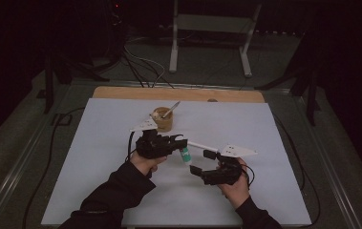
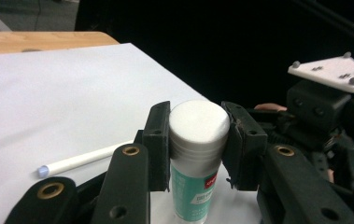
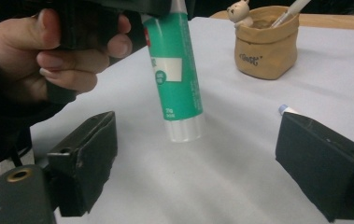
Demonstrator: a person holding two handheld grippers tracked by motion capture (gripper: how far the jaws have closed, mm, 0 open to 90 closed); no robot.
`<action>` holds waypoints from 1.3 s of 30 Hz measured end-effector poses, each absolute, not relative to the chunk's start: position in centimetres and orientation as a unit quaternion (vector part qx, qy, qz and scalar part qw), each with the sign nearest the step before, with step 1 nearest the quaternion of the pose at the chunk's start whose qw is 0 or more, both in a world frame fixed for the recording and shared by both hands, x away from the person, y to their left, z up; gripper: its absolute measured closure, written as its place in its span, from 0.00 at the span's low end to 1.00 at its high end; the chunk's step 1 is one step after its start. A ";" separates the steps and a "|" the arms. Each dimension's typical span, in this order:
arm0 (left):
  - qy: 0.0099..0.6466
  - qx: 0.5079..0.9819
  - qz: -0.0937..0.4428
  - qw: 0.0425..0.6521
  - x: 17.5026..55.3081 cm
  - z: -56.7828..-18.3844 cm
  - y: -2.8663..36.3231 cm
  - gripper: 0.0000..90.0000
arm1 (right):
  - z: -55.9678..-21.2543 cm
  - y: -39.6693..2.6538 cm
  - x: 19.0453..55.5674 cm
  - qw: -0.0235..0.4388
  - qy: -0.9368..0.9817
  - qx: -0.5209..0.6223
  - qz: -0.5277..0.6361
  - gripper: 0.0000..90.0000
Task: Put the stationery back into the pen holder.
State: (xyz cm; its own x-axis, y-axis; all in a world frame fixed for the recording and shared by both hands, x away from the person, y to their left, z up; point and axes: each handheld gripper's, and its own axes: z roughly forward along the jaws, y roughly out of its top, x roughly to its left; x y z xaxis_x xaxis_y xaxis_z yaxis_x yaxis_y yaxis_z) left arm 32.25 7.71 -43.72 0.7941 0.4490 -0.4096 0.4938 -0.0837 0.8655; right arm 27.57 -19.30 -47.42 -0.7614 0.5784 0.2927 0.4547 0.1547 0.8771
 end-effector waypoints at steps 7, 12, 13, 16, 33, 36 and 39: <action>0.307 0.758 0.013 0.575 32.0 -43.0 7.5 0.74 | -47.0 -19.6 27.1 0.058 0.767 0.324 0.551 0.07; 0.298 0.770 0.039 0.563 32.0 -42.7 7.5 0.74 | -46.8 -19.9 26.7 0.062 0.771 0.317 0.549 0.03; 0.298 0.770 0.039 0.563 32.0 -42.7 7.5 0.74 | -46.8 -19.9 26.7 0.062 0.771 0.317 0.549 0.03; 0.294 0.772 0.048 0.561 31.9 -42.4 7.4 0.74 | -47.0 -20.3 26.6 0.061 0.773 0.320 0.545 0.02; 0.287 0.773 0.092 0.559 33.4 -40.4 8.5 0.74 | -47.9 -20.6 26.5 0.081 0.780 0.325 0.529 0.02; 0.289 0.770 0.096 0.560 33.7 -40.2 8.6 0.74 | -48.0 -20.6 26.5 0.082 0.779 0.322 0.531 0.02; 0.292 0.772 0.107 0.555 34.4 -39.8 8.8 0.74 | -48.1 -20.5 26.5 0.079 0.779 0.320 0.534 0.01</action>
State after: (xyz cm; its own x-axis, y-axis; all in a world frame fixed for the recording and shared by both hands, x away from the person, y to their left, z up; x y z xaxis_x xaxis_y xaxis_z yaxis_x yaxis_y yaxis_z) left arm 34.36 8.84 -39.84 0.8062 0.5697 -0.1597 0.3331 -0.2140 0.9183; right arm 26.51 -20.54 -48.08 -0.7829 0.5823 0.2192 0.4144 0.2252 0.8818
